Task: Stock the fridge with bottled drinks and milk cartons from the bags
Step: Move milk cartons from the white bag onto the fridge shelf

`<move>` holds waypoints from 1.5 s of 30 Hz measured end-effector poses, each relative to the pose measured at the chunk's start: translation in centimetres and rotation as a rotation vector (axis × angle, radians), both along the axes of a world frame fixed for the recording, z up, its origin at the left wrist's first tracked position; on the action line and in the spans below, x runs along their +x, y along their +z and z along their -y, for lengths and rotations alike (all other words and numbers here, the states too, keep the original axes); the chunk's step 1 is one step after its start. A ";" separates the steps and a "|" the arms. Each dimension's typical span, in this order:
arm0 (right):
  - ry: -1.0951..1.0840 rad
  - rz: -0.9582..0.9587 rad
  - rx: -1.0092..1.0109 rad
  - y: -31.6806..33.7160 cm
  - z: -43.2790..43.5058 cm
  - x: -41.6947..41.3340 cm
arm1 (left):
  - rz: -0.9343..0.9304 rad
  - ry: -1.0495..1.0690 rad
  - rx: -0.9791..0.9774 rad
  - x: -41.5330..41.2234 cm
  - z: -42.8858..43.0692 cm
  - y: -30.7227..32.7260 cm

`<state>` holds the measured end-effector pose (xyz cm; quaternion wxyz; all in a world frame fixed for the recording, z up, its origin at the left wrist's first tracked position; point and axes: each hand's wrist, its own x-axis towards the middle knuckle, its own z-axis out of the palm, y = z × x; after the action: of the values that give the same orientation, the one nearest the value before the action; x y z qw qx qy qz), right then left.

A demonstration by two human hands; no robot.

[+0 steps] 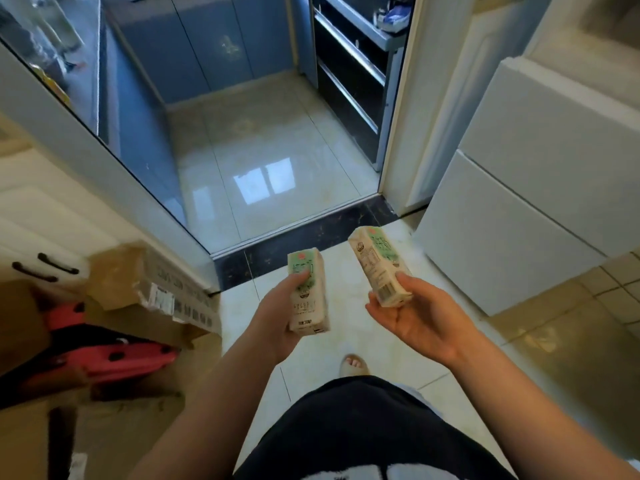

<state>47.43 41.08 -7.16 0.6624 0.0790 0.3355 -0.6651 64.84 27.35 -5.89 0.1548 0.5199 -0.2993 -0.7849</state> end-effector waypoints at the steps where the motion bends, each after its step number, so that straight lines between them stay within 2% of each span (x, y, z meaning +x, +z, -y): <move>1: 0.041 -0.013 -0.014 0.2 1.2 -1.0 | 0.012 -0.022 -0.010 -1.5 1.0 0.3; 3: 0.083 -0.076 -0.007 0.6 3.3 -2.9 | 0.019 -0.064 -0.033 -4.4 2.7 0.9; 8: 0.072 -0.390 0.163 1.1 7.0 -7.9 | -0.005 -0.197 -0.134 -11.5 6.0 1.8; 14: -0.101 -0.671 0.325 1.2 9.0 -13.6 | -0.033 -0.444 -0.251 -21.1 9.3 2.2; 20: -0.332 -0.787 0.425 1.3 11.3 -21.0 | -0.069 -0.638 -0.398 -32.0 12.9 1.8; 24: -0.470 -0.863 0.477 2.6 13.3 -26.3 | -0.164 -0.777 -0.554 -39.8 15.1 2.7; 29: -0.734 -0.914 0.534 5.6 15.9 -33.0 | -0.342 -0.969 -0.633 -48.8 17.1 5.7; 39: -1.078 -0.958 0.570 10.1 16.0 -42.7 | -0.580 -1.177 -0.643 -61.8 17.0 9.5; 45: -1.148 -0.930 0.556 11.0 15.0 -48.3 | -0.514 -1.160 -0.545 -67.9 15.1 10.7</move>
<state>-0.92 26.04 3.88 -0.0368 0.1162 0.6388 -0.7597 -3.03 12.29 4.81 -0.0990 0.0155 -0.6697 -0.7358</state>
